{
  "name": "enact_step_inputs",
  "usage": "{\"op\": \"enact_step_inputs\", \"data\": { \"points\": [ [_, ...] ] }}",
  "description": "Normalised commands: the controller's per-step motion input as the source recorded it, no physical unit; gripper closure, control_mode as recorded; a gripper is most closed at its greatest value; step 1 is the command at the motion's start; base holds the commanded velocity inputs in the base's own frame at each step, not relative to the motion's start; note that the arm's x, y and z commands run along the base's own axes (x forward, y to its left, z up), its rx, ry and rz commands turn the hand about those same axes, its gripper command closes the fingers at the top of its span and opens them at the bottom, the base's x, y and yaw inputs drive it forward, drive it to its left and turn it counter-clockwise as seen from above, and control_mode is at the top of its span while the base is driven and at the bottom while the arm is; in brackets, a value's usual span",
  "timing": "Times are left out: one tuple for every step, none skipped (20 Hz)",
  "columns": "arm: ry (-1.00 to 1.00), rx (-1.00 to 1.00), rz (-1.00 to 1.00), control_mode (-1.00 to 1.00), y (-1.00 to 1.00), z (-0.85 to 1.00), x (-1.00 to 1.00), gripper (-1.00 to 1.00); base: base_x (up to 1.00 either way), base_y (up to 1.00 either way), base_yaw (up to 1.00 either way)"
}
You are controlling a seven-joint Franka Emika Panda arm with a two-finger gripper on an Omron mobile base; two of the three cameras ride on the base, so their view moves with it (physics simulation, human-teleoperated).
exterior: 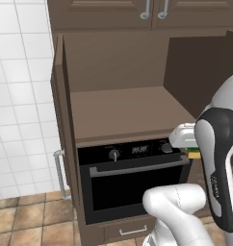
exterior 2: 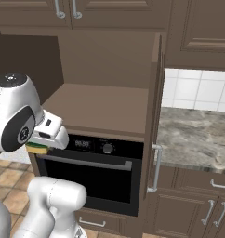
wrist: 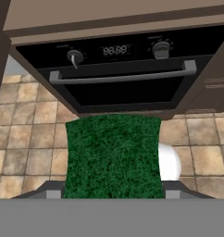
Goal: Open the cabinet. Pick the sponge and place it next to the sink. Then close the cabinet.
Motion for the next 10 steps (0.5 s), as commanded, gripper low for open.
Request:
{"op": "enact_step_inputs", "data": {
  "points": [
    [0.00, 0.00, 0.00, -1.00, 0.00, 0.00, 0.00, 1.00, 0.00, 0.00, 0.00],
    [0.00, 0.00, 0.00, -1.00, 0.00, 0.00, 0.00, 1.00, 0.00, 0.00, 0.00],
    [0.00, 0.00, 0.00, -1.00, 0.00, 0.00, 0.00, 1.00, 0.00, 0.00, 0.00],
    [0.00, 0.00, 0.00, -1.00, 0.00, 0.00, 0.00, 1.00, 0.00, 0.00, 0.00],
    [0.00, 0.00, 0.00, -1.00, 0.00, 0.00, 0.00, 1.00, 0.00, 0.00, 0.00],
    [0.00, 0.00, 0.00, -1.00, 0.00, 0.00, 0.00, 1.00, 0.00, 0.00, 0.00],
    [0.00, 0.00, 0.00, -1.00, 0.00, 0.00, 0.00, 1.00, 0.00, 0.00, 0.00],
    [0.00, 0.00, 0.00, -1.00, 0.00, 0.00, 0.00, 1.00, 0.00, 0.00, 0.00],
    [0.00, 0.00, 0.00, -1.00, 0.00, 0.00, 0.00, 1.00, 0.00, 0.00, 0.00],
    [0.00, 0.00, 0.00, -1.00, 0.00, 0.00, 0.00, 1.00, 0.00, 0.00, 0.00]
  ]
}}
